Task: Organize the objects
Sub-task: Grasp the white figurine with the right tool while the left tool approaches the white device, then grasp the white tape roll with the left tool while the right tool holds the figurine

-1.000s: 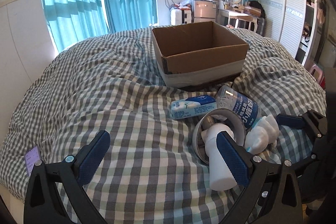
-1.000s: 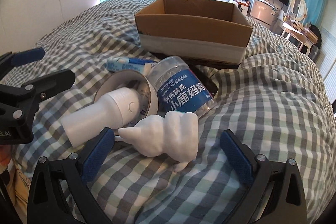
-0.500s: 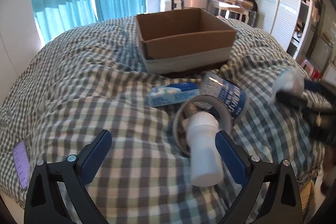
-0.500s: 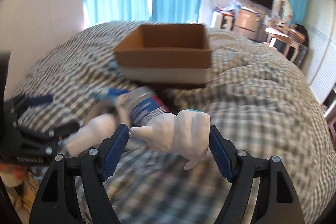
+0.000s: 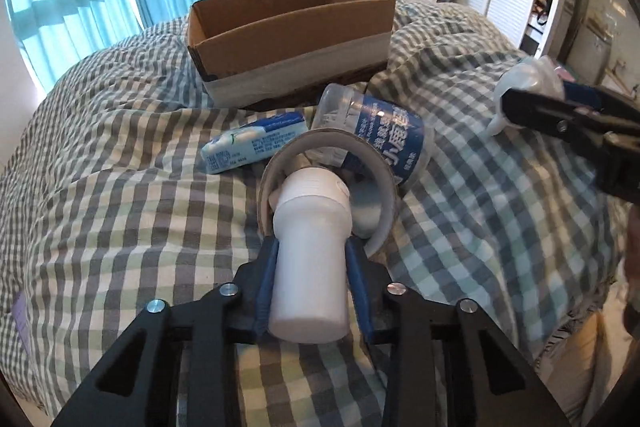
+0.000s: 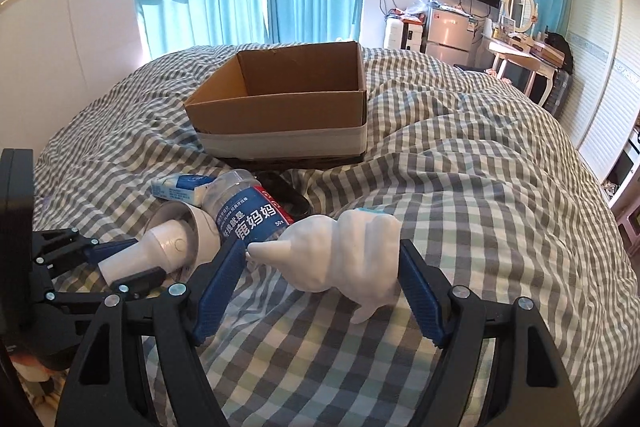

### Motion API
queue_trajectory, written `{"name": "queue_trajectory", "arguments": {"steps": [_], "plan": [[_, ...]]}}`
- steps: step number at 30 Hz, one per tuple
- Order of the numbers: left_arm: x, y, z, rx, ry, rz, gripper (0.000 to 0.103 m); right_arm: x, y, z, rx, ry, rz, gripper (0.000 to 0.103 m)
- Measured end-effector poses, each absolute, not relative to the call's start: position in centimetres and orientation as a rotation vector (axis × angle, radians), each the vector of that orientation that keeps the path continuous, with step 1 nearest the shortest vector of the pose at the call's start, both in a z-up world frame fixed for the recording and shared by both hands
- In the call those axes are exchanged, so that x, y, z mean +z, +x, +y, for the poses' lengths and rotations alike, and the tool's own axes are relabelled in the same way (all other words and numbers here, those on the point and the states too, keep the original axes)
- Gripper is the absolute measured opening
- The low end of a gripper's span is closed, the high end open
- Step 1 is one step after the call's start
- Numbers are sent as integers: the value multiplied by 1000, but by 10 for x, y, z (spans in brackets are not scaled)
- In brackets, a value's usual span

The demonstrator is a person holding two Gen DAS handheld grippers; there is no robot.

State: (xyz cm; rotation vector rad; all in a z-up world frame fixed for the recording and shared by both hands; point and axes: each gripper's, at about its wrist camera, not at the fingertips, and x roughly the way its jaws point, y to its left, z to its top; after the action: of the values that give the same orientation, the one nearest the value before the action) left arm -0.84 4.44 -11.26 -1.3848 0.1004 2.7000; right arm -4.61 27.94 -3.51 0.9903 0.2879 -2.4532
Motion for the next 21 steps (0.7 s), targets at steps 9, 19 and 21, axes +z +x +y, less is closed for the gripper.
{"name": "queue_trajectory", "arguments": {"steps": [9, 19, 21], "plan": [[-85, 5, 36, 2715, -1334, 59, 34, -25, -40, 278, -2457, 964, 294, 76], [-48, 11, 30, 2752, -1218, 22, 31, -22, -37, 276, -2450, 947, 294, 76], [-44, 8, 29, 2757, -1205, 9, 22, -22, -37, 277, -2448, 951, 290, 76]]}}
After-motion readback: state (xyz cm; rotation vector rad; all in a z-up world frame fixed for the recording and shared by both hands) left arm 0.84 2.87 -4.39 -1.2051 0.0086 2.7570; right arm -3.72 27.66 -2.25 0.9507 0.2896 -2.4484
